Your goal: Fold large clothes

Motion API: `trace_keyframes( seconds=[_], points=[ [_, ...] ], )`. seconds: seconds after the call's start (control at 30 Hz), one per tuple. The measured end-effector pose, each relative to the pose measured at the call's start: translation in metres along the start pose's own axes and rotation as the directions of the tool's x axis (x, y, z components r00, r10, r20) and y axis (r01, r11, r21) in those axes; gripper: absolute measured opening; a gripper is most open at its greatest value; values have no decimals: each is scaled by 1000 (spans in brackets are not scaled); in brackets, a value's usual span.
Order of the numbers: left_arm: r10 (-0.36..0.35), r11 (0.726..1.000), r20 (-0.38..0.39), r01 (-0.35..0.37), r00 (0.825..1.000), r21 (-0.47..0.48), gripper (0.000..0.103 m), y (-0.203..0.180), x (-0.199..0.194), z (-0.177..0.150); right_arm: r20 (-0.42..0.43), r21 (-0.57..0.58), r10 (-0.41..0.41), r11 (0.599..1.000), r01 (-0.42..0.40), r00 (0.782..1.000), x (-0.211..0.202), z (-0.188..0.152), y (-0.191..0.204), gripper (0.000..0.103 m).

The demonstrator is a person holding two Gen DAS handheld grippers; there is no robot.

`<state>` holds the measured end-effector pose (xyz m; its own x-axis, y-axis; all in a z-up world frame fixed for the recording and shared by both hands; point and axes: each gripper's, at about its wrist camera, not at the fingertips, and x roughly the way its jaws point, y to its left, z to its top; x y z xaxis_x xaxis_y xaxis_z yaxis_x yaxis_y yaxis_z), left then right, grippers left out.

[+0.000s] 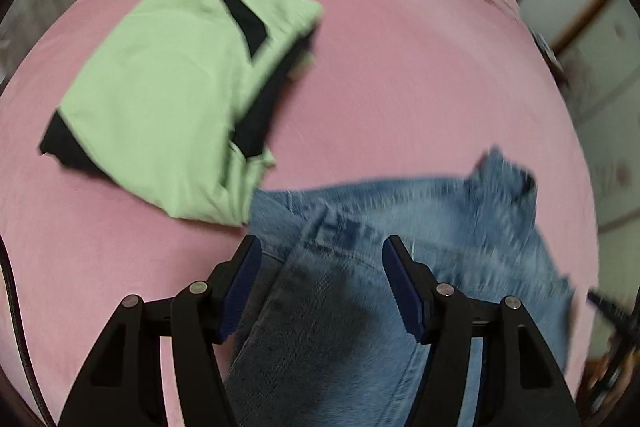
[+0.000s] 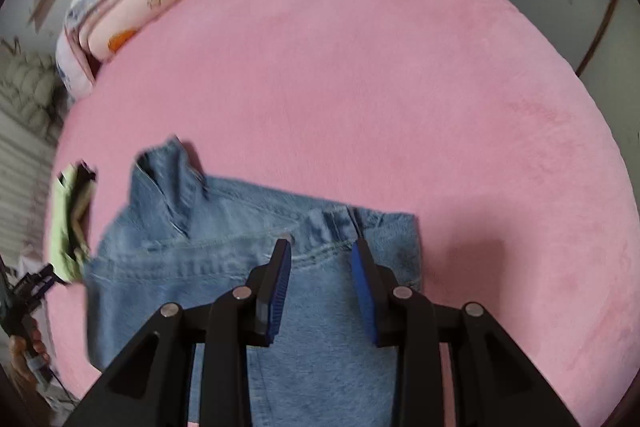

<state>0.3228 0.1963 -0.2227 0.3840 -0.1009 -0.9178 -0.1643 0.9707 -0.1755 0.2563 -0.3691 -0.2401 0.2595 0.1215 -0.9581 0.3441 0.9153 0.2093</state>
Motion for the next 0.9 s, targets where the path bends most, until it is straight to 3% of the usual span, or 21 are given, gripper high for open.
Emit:
trace_keyframes(
  seconds=[0.3,0.4,0.57,0.67,0.73,0.8,0.83,0.87,0.9],
  points=[
    [93,967,-25,-84,995,241,62,-30,41,-20,-35,-156,-63,986,57,997,41,-4,19,31],
    [101,965,-36,-89,994,245,62,-32,51,-14,-35,-211,-95,974,86,995,53,-5,26,40],
    [107,961,-81,-82,991,263,62,-39,73,-8,-33,-248,-68,967,58,997,60,-9,30,58],
    [148,947,-84,-117,985,299,64,-44,85,-9,-29,-298,-89,952,76,996,65,-14,33,61],
    [163,933,-54,-137,985,334,56,-49,85,-11,-39,-324,-114,941,95,993,70,-17,35,61],
    [240,903,-24,-214,971,372,32,-55,87,-14,-35,-322,-119,941,102,992,71,-18,36,61],
    [257,894,-11,-234,966,382,29,-57,85,-16,-34,-316,-121,943,105,992,71,-18,35,56],
    [271,887,10,-254,962,386,13,-59,82,-17,-27,-308,-128,945,114,991,71,-18,35,37],
    [327,864,49,-319,944,389,0,-59,78,-18,-17,-299,-153,944,141,988,70,-19,33,20]
  ],
)
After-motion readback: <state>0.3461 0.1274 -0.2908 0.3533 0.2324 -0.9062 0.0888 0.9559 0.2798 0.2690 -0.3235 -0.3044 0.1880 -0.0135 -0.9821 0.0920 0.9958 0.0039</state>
